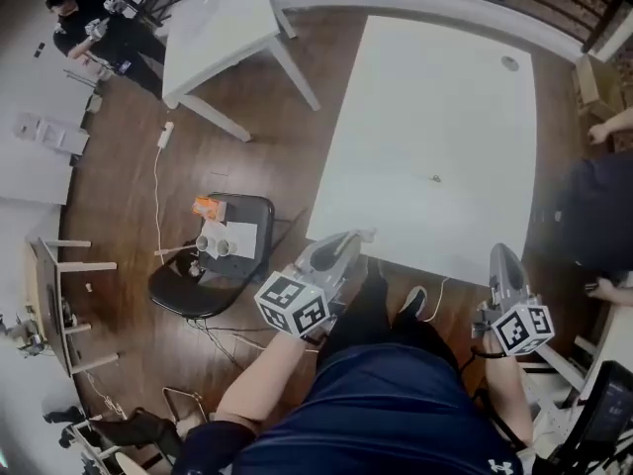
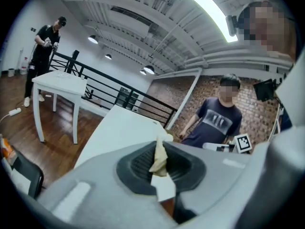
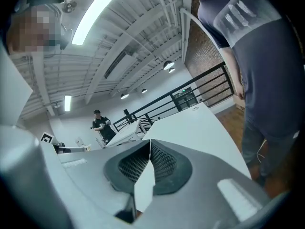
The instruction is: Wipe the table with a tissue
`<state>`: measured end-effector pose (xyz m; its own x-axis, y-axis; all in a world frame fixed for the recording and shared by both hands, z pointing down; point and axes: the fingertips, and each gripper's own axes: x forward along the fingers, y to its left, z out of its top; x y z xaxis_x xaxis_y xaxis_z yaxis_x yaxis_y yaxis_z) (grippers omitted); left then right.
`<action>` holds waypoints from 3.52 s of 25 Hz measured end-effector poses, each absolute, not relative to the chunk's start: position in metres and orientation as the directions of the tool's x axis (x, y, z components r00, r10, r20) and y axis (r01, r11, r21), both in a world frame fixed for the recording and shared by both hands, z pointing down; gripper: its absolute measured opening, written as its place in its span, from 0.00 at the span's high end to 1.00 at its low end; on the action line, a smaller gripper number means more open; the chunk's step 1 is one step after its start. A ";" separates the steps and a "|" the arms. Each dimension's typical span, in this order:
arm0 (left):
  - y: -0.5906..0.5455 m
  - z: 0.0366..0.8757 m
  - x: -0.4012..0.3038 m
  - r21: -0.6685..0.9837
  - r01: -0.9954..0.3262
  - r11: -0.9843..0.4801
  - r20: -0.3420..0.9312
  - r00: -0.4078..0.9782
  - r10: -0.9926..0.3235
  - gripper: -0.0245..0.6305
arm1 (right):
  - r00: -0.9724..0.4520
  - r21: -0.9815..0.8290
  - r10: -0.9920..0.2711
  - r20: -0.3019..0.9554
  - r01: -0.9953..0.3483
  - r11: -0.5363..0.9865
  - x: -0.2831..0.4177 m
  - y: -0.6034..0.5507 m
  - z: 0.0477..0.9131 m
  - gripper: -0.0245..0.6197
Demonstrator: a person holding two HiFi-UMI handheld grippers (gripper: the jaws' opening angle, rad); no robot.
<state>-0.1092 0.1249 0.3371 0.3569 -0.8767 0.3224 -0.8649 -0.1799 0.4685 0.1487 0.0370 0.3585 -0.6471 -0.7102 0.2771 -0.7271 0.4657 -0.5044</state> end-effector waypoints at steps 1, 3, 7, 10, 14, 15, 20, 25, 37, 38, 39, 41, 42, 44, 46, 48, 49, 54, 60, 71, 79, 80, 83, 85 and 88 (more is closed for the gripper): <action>0.118 0.346 -0.113 0.471 -0.861 -0.194 0.334 0.377 -0.864 0.93 | -0.626 -0.497 -0.720 0.299 -0.746 0.443 0.149 0.034 0.364 0.94; 0.100 0.359 -0.121 0.473 -0.852 -0.224 0.349 0.415 -0.841 0.93 | -0.586 -0.483 -0.740 0.330 -0.778 0.401 0.145 0.022 0.370 0.94; 0.060 0.375 -0.124 0.511 -0.806 -0.299 0.362 0.518 -0.775 0.93 | -0.509 -0.460 -0.782 0.361 -0.826 0.325 0.137 -0.002 0.370 0.94; 0.038 0.393 -0.115 0.535 -0.778 -0.330 0.390 0.574 -0.720 0.93 | -0.474 -0.449 -0.791 0.387 -0.846 0.287 0.133 -0.012 0.378 0.94; 0.003 0.418 -0.098 0.524 -0.779 -0.345 0.428 0.591 -0.684 0.93 | -0.476 -0.471 -0.779 0.409 -0.841 0.267 0.133 -0.032 0.405 0.94; -0.004 0.423 -0.094 0.513 -0.786 -0.345 0.438 0.586 -0.682 0.93 | -0.482 -0.482 -0.773 0.413 -0.836 0.263 0.132 -0.035 0.412 0.94; -0.035 0.449 -0.063 0.450 -0.818 -0.358 0.494 0.562 -0.663 0.93 | -0.515 -0.521 -0.743 0.426 -0.812 0.263 0.134 -0.056 0.439 0.94; -0.056 0.490 -0.026 0.377 -0.843 -0.383 0.600 0.537 -0.592 0.93 | -0.507 -0.545 -0.737 0.446 -0.808 0.226 0.145 -0.064 0.455 0.94; -0.067 0.554 0.027 0.240 -0.840 -0.487 0.780 0.465 -0.419 0.93 | -0.513 -0.586 -0.712 0.479 -0.791 0.175 0.163 -0.069 0.486 0.94; -0.066 0.555 0.028 0.240 -0.840 -0.486 0.785 0.463 -0.412 0.93 | -0.513 -0.588 -0.711 0.480 -0.790 0.173 0.164 -0.069 0.487 0.94; -0.065 0.556 0.029 0.243 -0.840 -0.485 0.788 0.462 -0.406 0.93 | -0.514 -0.590 -0.710 0.481 -0.789 0.172 0.165 -0.069 0.488 0.94; -0.065 0.556 0.028 0.243 -0.842 -0.482 0.793 0.459 -0.401 0.93 | -0.516 -0.591 -0.708 0.482 -0.788 0.173 0.166 -0.069 0.488 0.94; -0.065 0.557 0.027 0.241 -0.843 -0.481 0.796 0.456 -0.399 0.93 | -0.518 -0.591 -0.706 0.483 -0.788 0.174 0.167 -0.070 0.488 0.94; -0.064 0.558 0.025 0.238 -0.847 -0.475 0.802 0.447 -0.397 0.93 | -0.520 -0.591 -0.702 0.486 -0.788 0.175 0.167 -0.071 0.489 0.94; -0.065 0.561 0.022 0.236 -0.852 -0.467 0.806 0.440 -0.396 0.93 | -0.523 -0.591 -0.698 0.489 -0.787 0.175 0.167 -0.072 0.490 0.94; -0.065 0.563 0.019 0.237 -0.855 -0.461 0.808 0.437 -0.395 0.93 | -0.525 -0.592 -0.695 0.491 -0.787 0.176 0.165 -0.073 0.492 0.94; -0.065 0.564 0.018 0.238 -0.856 -0.458 0.810 0.436 -0.393 0.93 | -0.526 -0.593 -0.694 0.491 -0.786 0.176 0.164 -0.073 0.493 0.94; -0.060 0.566 0.012 0.251 -0.863 -0.438 0.821 0.430 -0.377 0.93 | -0.535 -0.597 -0.686 0.493 -0.781 0.180 0.158 -0.073 0.493 0.94; -0.064 0.567 0.010 0.269 -0.872 -0.409 0.828 0.426 -0.365 0.93 | -0.532 -0.600 -0.689 0.493 -0.781 0.173 0.160 -0.075 0.493 0.94; -0.060 0.567 -0.023 0.264 -0.907 -0.328 0.843 0.382 -0.377 0.93 | -0.529 -0.605 -0.687 0.497 -0.780 0.163 0.153 -0.075 0.496 0.94; -0.056 0.566 -0.048 0.251 -0.926 -0.283 0.848 0.351 -0.396 0.93 | -0.549 -0.599 -0.673 0.495 -0.777 0.194 0.141 -0.077 0.493 0.94; -0.056 0.566 -0.050 0.250 -0.927 -0.279 0.848 0.349 -0.398 0.93 | -0.549 -0.597 -0.673 0.495 -0.778 0.195 0.141 -0.077 0.493 0.94; -0.054 0.566 -0.058 0.251 -0.931 -0.264 0.848 0.343 -0.404 0.93 | -0.550 -0.591 -0.672 0.496 -0.781 0.202 0.137 -0.078 0.492 0.94; -0.053 0.566 -0.064 0.250 -0.935 -0.252 0.849 0.337 -0.408 0.93 | -0.553 -0.591 -0.670 0.495 -0.780 0.207 0.134 -0.078 0.491 0.94; -0.051 0.566 -0.071 0.244 -0.940 -0.238 0.850 0.325 -0.414 0.93 | -0.560 -0.592 -0.663 0.497 -0.777 0.212 0.130 -0.076 0.492 0.94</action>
